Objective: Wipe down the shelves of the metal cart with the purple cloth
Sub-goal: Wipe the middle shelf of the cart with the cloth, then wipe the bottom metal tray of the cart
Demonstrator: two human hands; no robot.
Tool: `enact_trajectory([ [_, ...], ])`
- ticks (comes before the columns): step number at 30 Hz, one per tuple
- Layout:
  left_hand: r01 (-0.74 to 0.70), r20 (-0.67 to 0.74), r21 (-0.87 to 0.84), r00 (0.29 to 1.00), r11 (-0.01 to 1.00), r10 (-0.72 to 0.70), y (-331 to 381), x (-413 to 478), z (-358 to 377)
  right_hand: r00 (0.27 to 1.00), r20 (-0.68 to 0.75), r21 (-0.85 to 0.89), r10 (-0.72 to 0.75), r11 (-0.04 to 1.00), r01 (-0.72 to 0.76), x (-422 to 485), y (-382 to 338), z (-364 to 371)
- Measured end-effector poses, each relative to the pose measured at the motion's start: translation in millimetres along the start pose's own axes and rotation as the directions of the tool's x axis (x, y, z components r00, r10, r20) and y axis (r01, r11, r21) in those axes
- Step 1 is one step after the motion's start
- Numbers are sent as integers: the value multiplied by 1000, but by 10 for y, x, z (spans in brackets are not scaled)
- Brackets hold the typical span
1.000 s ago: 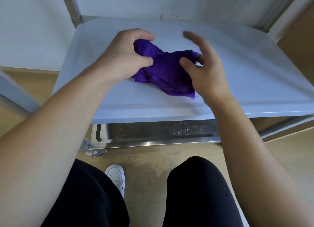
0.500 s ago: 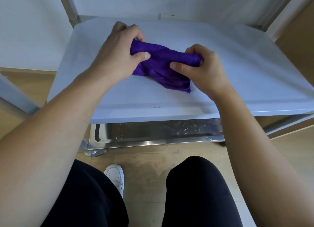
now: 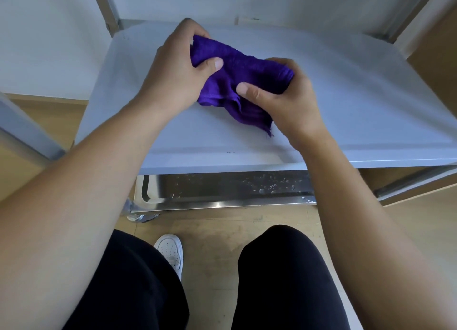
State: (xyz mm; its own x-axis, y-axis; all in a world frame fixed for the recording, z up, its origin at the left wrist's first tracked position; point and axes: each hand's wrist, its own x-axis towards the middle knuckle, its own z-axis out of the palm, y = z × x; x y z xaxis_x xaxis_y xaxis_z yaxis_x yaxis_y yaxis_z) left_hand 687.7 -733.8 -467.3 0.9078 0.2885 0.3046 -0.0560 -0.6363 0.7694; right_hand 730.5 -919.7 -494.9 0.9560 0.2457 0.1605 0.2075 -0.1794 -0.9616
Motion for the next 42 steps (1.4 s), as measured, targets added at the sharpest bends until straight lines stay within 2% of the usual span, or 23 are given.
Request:
enact_trajectory([
  [4, 97, -8, -30, 995, 995, -97, -20, -81, -44, 992, -123, -245, -36, 970, 4, 2, 14, 111],
  [6, 113, -1, -27, 994, 993, -113, -31, -118, -46, 982, -175, -314, -72, 949, 14, -35, 52, 184],
  [9, 144, 9, -38, 990, 989, -144, -39, -130, -35, 937, -252, -506, -243, 858, 87, -125, 121, 264],
  [11, 167, 27, -52, 986, 985, -166, -45, -134, -45, 909, -244, -554, -337, 818, 155, -196, 112, 312],
  [12, 170, 38, -68, 985, 983, -168, -41, -138, -52, 929, -209, -531, -307, 833, 156, -235, 74, 342],
  [14, 146, 64, -123, 988, 982, -139, -1, -153, -57, 980, -153, -437, -128, 898, 49, -255, 18, 411],
  [16, 82, 114, -162, 991, 983, -64, 93, -176, -48, 987, -126, -178, 95, 977, -117, -229, -109, 446],
  [17, 52, 164, -186, 986, 981, -22, 148, -195, -44, 977, -87, -13, 192, 981, -194, -199, -165, 446],
  [19, 66, 304, -251, 953, 966, 14, 221, -234, -41, 953, 15, 240, 303, 924, -298, -172, -263, 409],
  [22, 154, 437, -293, 899, 944, -11, 276, -284, -46, 931, 70, 361, 357, 861, -358, -164, -263, 373],
  [24, 156, 375, -196, 924, 968, -73, 272, -284, -51, 919, 65, 340, 389, 857, -387, -175, -229, 368],
  [26, 86, 231, 73, 968, 994, -101, 206, -281, -91, 913, 9, 265, 409, 879, -396, -210, -231, 369],
  [27, 37, 175, 217, 982, 975, -76, 160, -294, -130, 917, -16, 234, 399, 893, -384, -235, -238, 375],
  [29, -53, 166, 411, 986, 910, -17, 51, -355, -213, 930, -41, 208, 364, 914, -348, -290, -235, 405],
  [32, -149, 195, 551, 980, 821, 47, -62, -511, -295, 953, -80, 188, 293, 943, -274, -342, -203, 463],
  [35, -278, 172, 628, 960, 727, 219, -131, -834, -381, 979, -115, 108, 169, 982, -157, -425, -210, 543],
  [38, -406, 246, 682, 911, 609, 332, -188, -1296, -443, 992, -63, 114, 107, 989, -99, -618, -277, 599],
  [40, -491, 380, 672, 871, 554, 311, -283, -1561, -447, 993, -12, 139, 114, 984, -111, -789, -336, 607],
  [42, -569, 537, 617, 809, 544, 237, -500, -1707, -445, 987, 63, 188, 148, 970, -157, -965, -384, 603],
])
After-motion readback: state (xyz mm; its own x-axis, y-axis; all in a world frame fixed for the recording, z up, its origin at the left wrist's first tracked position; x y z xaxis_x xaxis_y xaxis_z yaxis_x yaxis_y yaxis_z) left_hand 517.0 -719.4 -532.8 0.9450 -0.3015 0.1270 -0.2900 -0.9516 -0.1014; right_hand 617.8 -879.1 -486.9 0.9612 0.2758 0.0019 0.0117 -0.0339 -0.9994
